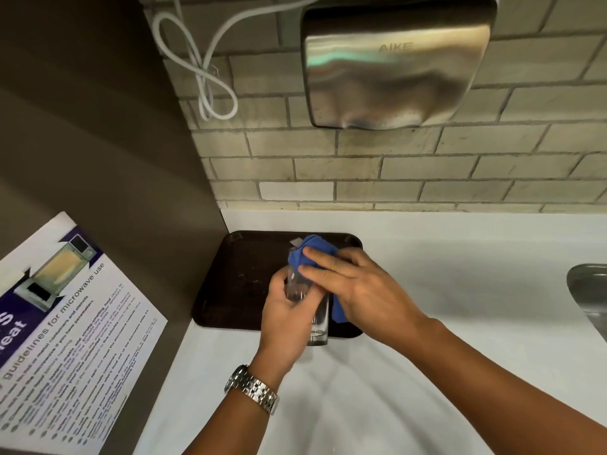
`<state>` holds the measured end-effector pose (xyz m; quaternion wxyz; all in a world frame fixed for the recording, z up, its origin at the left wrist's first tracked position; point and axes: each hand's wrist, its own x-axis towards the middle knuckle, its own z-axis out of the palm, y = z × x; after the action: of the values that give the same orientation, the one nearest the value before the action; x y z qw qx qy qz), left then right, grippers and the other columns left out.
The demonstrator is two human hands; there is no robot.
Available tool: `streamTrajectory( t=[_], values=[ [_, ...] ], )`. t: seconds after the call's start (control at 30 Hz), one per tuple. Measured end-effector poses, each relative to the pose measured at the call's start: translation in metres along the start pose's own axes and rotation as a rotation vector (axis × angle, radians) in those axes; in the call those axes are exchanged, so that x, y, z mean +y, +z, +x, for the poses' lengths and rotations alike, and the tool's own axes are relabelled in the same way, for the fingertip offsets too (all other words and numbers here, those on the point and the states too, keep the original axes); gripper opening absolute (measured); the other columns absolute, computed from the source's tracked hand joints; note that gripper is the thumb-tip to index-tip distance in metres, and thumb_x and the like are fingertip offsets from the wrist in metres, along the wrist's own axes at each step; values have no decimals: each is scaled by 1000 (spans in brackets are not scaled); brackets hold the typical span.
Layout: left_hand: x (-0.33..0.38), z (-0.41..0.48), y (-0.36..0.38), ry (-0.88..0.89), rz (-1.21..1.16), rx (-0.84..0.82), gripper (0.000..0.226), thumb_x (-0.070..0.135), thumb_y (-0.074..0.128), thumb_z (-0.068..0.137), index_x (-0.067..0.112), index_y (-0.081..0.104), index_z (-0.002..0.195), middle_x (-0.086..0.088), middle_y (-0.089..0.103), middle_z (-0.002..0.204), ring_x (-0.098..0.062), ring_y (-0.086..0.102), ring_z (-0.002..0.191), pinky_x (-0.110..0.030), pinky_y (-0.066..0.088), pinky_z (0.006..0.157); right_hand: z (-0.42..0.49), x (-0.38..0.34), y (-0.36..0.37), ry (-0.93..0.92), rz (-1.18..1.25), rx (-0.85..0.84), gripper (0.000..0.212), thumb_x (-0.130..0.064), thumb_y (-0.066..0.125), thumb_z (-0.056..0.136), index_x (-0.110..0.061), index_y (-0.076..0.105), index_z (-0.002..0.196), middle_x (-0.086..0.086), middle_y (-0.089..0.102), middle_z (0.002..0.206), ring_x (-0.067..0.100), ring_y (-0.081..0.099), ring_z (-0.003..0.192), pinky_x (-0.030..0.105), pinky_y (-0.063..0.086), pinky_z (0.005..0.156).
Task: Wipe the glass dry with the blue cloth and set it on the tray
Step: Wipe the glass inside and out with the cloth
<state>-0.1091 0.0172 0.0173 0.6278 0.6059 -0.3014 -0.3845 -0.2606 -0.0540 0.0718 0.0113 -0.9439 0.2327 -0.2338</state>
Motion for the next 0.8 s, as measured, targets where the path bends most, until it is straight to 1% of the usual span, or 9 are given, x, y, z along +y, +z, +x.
streamTrajectory(
  t=[0.07,0.13,0.23,0.3,0.37,0.47,0.6,0.67,0.8],
  values=[
    [2,1,0,-22,-6,16,45,44,92,89,43,67,127,16,87,108,-9,85,98,-19,65,72,-2,-1,3,89,49,43,66,6,75,87,-19,67,147,1,59,160,35,70,112,30,54,105],
    [1,1,0,-38,-4,26,41,36,90,94,42,67,126,10,88,110,-12,85,100,-22,66,74,-7,-6,11,94,100,48,63,4,73,90,-20,66,148,1,59,160,33,68,112,29,52,106],
    [1,-1,0,-59,-16,43,39,30,90,95,43,67,124,4,88,111,-14,85,103,-22,66,77,-12,-6,18,180,340,54,53,-4,61,104,-25,62,152,-6,55,163,24,62,128,28,47,116],
    [3,1,-1,-70,-8,58,41,36,91,94,43,65,124,3,87,114,-15,85,105,-27,67,82,-9,-5,20,353,568,83,48,-7,57,109,-25,59,154,-12,52,163,11,55,145,29,43,123],
    [7,4,-2,-87,-2,64,48,42,90,93,38,63,133,4,86,117,-14,84,105,-28,67,83,-9,-11,22,465,741,99,47,-11,55,112,-27,54,156,-14,54,162,0,49,150,28,41,125],
    [15,8,0,-93,-7,65,57,43,88,95,28,62,144,2,85,121,-16,83,111,-28,66,86,-15,-24,26,460,737,138,49,-17,53,113,-34,50,159,-13,62,155,17,62,136,32,52,116],
    [19,3,3,-204,-160,-12,58,48,85,89,24,67,139,-11,85,128,-31,82,120,-54,64,107,-14,-22,29,587,963,232,46,-9,50,114,-22,53,158,-3,64,153,26,62,137,49,52,117],
    [17,-3,6,-287,-284,-78,58,50,80,94,21,67,142,-17,83,131,-39,80,121,-59,64,105,-10,-26,30,662,1149,293,45,-6,46,114,-23,55,155,3,62,155,27,61,142,53,49,120],
    [16,-7,7,-325,-397,-111,57,51,74,99,20,69,148,-19,81,137,-40,78,126,-50,68,94,-6,-40,33,730,1333,362,47,-6,44,114,-39,60,143,-2,51,167,18,51,153,43,44,125]
  ],
)
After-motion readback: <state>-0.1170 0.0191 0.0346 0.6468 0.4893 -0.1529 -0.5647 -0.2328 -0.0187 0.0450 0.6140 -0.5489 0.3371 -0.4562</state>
